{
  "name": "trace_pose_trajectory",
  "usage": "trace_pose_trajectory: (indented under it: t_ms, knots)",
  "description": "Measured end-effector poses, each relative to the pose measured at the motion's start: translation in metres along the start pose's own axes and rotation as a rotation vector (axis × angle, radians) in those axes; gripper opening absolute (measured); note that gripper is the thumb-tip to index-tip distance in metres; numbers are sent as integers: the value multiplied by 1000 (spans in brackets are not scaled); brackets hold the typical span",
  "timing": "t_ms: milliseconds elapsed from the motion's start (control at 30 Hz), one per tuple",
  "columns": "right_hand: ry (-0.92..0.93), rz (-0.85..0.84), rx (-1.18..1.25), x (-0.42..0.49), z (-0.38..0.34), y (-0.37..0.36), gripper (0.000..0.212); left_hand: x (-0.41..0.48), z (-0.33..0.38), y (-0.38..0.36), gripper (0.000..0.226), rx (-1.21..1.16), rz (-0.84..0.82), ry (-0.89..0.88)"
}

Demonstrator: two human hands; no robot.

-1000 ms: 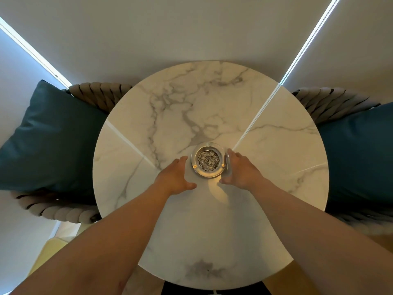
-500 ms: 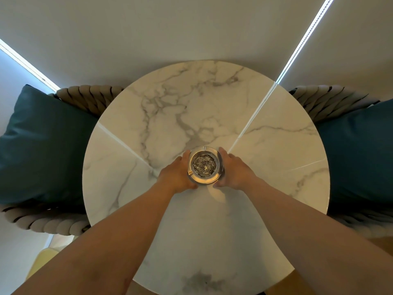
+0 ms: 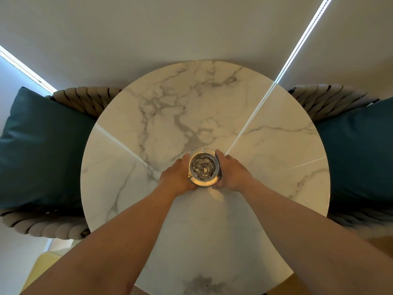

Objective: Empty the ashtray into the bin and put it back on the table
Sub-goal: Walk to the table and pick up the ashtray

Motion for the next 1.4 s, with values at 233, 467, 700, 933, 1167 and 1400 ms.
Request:
trace_pose_trajectory:
  t_ms: [233,467,700,933,1167,1400]
  knots:
    - [-5,4,14,-6,-2,0,117,-8,2,3,99,-16,14,2]
    - [11,25,33,-27,-10,-2,113,-33,5,11,80,-62,31,-12]
    - [16,27,43,-63,-18,-13,116,-72,5,12,84,-63,31,-16]
    - [48,32,31,-95,-28,-26,107,-110,-1,8,89,-64,43,-43]
    - [71,25,16,-119,-35,-39,106,-140,-6,-2,92,-66,70,-69]
    - [97,24,77,-138,-31,-63,108,-162,-18,-18,101,-77,68,-98]
Point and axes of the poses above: each hand's wrist, its own x-axis towards the middle knuckle, its own y-axis out of the back of the hand, z = x × y, the point moved 9 cm from there along x, towards the middle knuckle, and after that the axes turned 11 degrees about x, right-handed, at the moved point
